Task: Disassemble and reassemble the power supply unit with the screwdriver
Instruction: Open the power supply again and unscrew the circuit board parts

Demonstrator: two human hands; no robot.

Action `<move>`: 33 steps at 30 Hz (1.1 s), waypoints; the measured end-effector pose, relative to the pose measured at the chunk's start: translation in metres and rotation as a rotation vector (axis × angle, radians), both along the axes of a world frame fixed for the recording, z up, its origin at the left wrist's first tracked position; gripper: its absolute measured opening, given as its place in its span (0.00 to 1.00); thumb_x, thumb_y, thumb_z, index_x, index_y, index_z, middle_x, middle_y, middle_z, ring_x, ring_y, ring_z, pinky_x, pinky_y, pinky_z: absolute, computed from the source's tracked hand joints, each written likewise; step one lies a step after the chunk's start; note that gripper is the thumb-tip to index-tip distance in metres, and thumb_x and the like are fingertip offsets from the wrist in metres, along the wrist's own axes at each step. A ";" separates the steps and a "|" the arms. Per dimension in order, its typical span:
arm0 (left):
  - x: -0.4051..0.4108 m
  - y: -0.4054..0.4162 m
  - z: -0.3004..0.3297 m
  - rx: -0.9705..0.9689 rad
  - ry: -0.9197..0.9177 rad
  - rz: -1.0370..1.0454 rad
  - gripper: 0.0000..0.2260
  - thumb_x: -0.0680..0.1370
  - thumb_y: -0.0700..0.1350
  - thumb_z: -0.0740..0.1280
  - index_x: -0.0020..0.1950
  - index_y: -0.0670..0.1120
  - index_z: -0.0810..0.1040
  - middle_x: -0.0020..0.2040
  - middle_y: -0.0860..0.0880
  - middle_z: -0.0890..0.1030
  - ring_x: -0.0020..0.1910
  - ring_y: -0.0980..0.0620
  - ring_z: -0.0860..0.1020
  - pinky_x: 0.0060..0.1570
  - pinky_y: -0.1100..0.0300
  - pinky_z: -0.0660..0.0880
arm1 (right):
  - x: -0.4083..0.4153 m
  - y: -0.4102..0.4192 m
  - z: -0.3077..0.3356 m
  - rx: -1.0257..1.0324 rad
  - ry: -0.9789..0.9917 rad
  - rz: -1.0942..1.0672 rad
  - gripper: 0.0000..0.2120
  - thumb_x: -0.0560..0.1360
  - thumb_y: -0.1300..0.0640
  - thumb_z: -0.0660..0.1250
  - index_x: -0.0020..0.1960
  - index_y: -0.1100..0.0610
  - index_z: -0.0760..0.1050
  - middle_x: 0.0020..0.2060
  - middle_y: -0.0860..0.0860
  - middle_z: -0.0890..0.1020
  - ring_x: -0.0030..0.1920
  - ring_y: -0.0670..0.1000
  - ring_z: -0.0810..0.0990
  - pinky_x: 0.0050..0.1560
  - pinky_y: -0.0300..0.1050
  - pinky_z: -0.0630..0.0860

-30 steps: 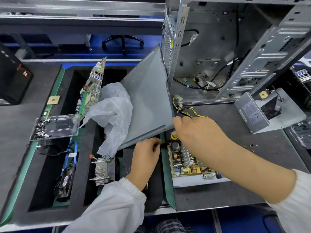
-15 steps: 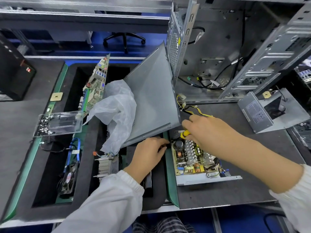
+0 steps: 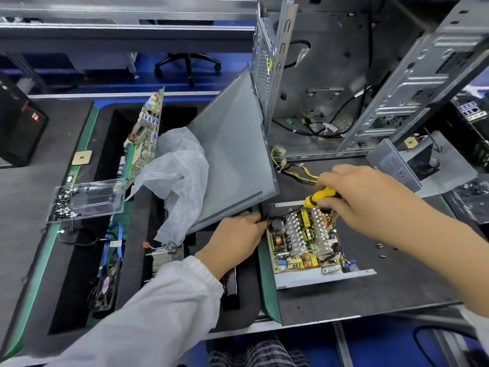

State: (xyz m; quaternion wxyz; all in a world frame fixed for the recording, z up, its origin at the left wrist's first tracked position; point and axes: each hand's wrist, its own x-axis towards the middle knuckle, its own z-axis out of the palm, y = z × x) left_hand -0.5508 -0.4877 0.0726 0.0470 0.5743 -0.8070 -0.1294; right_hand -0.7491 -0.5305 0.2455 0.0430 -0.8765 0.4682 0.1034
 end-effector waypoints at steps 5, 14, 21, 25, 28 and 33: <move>-0.013 -0.002 -0.003 0.120 0.436 0.250 0.10 0.82 0.41 0.63 0.57 0.41 0.83 0.52 0.44 0.80 0.51 0.46 0.79 0.53 0.52 0.74 | -0.009 0.006 0.000 -0.027 -0.120 -0.042 0.10 0.78 0.47 0.60 0.57 0.48 0.72 0.47 0.46 0.74 0.49 0.53 0.76 0.47 0.51 0.75; -0.024 0.004 -0.004 0.034 0.408 0.475 0.09 0.79 0.47 0.68 0.57 0.51 0.84 0.55 0.53 0.83 0.48 0.52 0.80 0.47 0.56 0.77 | 0.006 0.004 -0.013 -0.006 -0.073 0.017 0.11 0.79 0.47 0.58 0.60 0.47 0.71 0.49 0.46 0.71 0.50 0.54 0.77 0.44 0.47 0.73; -0.022 0.003 -0.004 0.060 0.383 0.531 0.10 0.78 0.54 0.68 0.57 0.55 0.82 0.48 0.56 0.82 0.47 0.54 0.80 0.42 0.58 0.76 | 0.028 -0.001 -0.033 -0.027 0.102 0.113 0.11 0.81 0.50 0.55 0.61 0.51 0.69 0.54 0.50 0.71 0.49 0.54 0.78 0.41 0.46 0.73; -0.024 0.002 -0.006 0.045 0.393 0.557 0.08 0.77 0.53 0.69 0.55 0.56 0.83 0.45 0.55 0.82 0.46 0.54 0.80 0.40 0.59 0.74 | 0.031 -0.004 -0.035 -0.023 0.121 0.127 0.11 0.81 0.50 0.56 0.61 0.51 0.69 0.54 0.50 0.71 0.49 0.54 0.78 0.41 0.46 0.74; -0.024 0.003 -0.007 0.037 0.400 0.560 0.08 0.77 0.53 0.69 0.54 0.56 0.83 0.43 0.55 0.83 0.45 0.54 0.80 0.40 0.59 0.75 | 0.030 -0.004 -0.035 -0.028 0.092 0.128 0.11 0.81 0.49 0.56 0.61 0.50 0.70 0.53 0.49 0.71 0.48 0.53 0.78 0.42 0.46 0.74; -0.025 0.002 -0.008 0.039 0.404 0.566 0.08 0.77 0.53 0.69 0.54 0.57 0.82 0.42 0.55 0.82 0.44 0.54 0.80 0.40 0.59 0.75 | 0.030 -0.002 -0.037 -0.017 0.088 0.132 0.11 0.81 0.49 0.56 0.60 0.51 0.69 0.53 0.50 0.70 0.49 0.53 0.78 0.42 0.46 0.73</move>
